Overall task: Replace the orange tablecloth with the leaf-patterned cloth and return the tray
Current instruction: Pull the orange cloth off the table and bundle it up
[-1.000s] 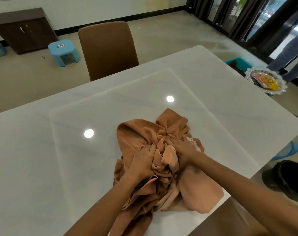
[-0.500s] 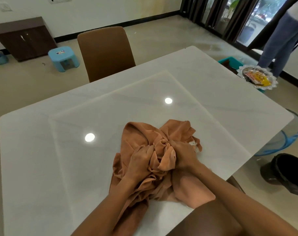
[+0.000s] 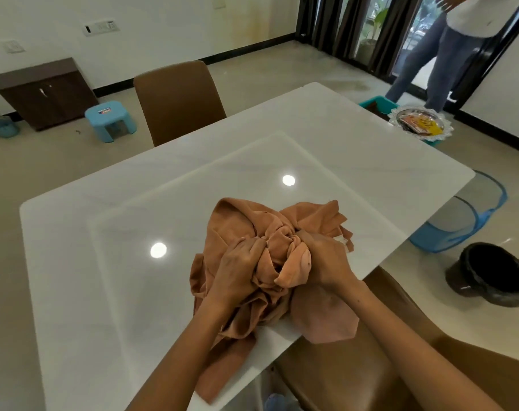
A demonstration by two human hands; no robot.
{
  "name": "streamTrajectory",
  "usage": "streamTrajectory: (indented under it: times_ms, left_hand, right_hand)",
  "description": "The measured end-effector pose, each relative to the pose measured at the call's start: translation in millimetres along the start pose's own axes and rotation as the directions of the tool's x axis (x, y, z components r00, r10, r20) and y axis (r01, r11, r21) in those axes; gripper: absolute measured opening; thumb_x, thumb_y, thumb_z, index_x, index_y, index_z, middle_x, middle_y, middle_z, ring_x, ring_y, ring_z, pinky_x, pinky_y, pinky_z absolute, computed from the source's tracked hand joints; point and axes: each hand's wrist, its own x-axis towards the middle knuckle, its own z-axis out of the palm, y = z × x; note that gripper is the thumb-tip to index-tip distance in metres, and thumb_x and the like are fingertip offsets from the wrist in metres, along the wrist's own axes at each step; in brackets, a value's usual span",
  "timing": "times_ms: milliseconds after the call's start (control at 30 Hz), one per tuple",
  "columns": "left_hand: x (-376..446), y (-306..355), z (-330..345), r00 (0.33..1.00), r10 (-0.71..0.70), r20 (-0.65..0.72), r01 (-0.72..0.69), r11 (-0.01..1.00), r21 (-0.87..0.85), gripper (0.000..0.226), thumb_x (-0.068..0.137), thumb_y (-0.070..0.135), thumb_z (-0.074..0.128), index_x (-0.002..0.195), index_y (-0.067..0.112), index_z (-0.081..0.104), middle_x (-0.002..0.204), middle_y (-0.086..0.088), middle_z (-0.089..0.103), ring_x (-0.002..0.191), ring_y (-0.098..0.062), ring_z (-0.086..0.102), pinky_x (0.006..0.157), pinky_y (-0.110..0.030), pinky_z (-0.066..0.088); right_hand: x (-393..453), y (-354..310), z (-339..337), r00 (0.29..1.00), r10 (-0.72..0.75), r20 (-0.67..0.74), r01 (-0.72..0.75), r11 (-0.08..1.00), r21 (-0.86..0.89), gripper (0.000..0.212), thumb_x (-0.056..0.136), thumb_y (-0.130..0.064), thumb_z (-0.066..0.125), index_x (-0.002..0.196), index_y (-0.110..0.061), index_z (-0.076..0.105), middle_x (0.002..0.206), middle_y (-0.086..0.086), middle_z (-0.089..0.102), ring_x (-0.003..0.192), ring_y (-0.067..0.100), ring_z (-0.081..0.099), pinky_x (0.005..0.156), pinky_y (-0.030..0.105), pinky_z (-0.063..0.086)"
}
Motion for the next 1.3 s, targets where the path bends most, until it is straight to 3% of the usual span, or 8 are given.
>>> streamTrajectory:
  times_ms: [200,267,333,567,767,900,1067,1300]
  left_hand:
    - [-40.7,51.6,-21.8,0.986,-0.068,0.154,0.053,0.993,0.105,0.053,0.069,0.015,0.078,0.117,0.009,0.056,0.108,-0.007,0.063,0.1,-0.025,0.06,0.085,-0.035,0.048]
    - [-52.0,73.9,-27.5,0.997,-0.027,0.073,0.016,0.989,0.149,0.031,0.087,0.029,0.061,0.11,0.009,0.053,0.095,-0.007,0.067,0.088,-0.02,0.066,0.08,-0.028,0.051]
    - [-63.9,97.5,-31.4,0.998,0.066,0.004,-0.066,0.995,0.069,0.035,0.095,0.046,0.036,0.101,0.013,0.047,0.081,-0.007,0.07,0.071,-0.017,0.069,0.074,-0.027,0.054]
    - [-75.9,164.7,-20.1,0.966,0.25,0.067,-0.245,0.967,-0.07,0.037,0.082,0.047,0.048,0.104,0.017,0.045,0.089,-0.011,0.069,0.073,-0.024,0.068,0.077,-0.031,0.051]
    - [-52.6,240.3,13.9,0.943,0.309,0.122,-0.303,0.951,-0.065,0.034,0.082,0.041,0.051,0.105,0.017,0.046,0.09,-0.011,0.068,0.075,-0.025,0.067,0.073,-0.026,0.047]
    - [-26.7,312.4,41.1,0.915,0.393,0.086,-0.4,0.911,0.097,0.038,0.076,0.037,0.05,0.102,0.009,0.049,0.082,-0.011,0.069,0.068,-0.023,0.069,0.06,-0.029,0.054]
    - [2.4,404.9,88.3,0.936,0.332,0.117,-0.334,0.943,-0.005,0.041,0.077,0.038,0.052,0.108,0.012,0.046,0.091,-0.016,0.068,0.076,-0.031,0.068,0.067,-0.034,0.053]
    - [40.8,490.5,159.1,0.95,0.283,0.131,-0.292,0.955,0.053,0.049,0.066,0.029,0.072,0.105,0.014,0.046,0.089,-0.014,0.068,0.075,-0.029,0.067,0.066,-0.04,0.057]
  right_hand:
    - [-69.6,-26.4,-26.6,0.999,-0.007,-0.037,0.01,0.997,0.074,0.048,0.068,-0.057,0.063,0.09,-0.015,0.062,0.081,0.001,0.067,0.067,0.018,0.061,0.059,0.038,0.053]
    - [-96.2,-35.8,-36.4,0.998,0.015,-0.054,-0.011,0.997,0.076,0.047,0.068,-0.056,0.064,0.09,-0.014,0.062,0.081,0.001,0.066,0.068,0.019,0.061,0.06,0.04,0.052]
    - [-122.9,-43.7,-46.7,0.996,0.032,-0.08,-0.024,0.995,0.094,0.047,0.067,-0.055,0.065,0.089,-0.013,0.062,0.081,0.001,0.067,0.069,0.02,0.061,0.06,0.042,0.051]
    - [-205.0,-38.6,-89.6,0.979,0.145,-0.141,-0.134,0.987,0.085,0.044,0.069,-0.053,0.068,0.09,-0.015,0.062,0.082,-0.001,0.066,0.072,0.016,0.059,0.063,0.036,0.049]
    - [-263.4,7.2,-140.4,0.961,0.219,-0.171,-0.206,0.974,0.09,0.043,0.071,-0.049,0.071,0.099,-0.018,0.062,0.093,-0.002,0.066,0.08,0.012,0.058,0.07,0.016,0.036]
    - [-301.5,54.7,-186.4,0.952,0.243,-0.187,-0.225,0.968,0.114,0.046,0.072,-0.049,0.064,0.102,-0.014,0.062,0.094,0.005,0.066,0.083,0.017,0.058,0.071,0.023,0.036]
    - [-346.0,127.2,-252.8,0.922,0.332,-0.202,-0.358,0.927,-0.112,0.048,0.078,-0.017,0.07,0.123,-0.011,0.055,0.112,0.008,0.062,0.099,0.029,0.059,0.08,0.039,0.044]
    - [-383.5,228.7,-313.7,0.962,0.163,-0.218,-0.148,0.986,0.083,0.043,0.071,-0.046,0.06,0.088,-0.007,0.063,0.079,0.007,0.066,0.067,0.024,0.061,0.058,0.041,0.051]
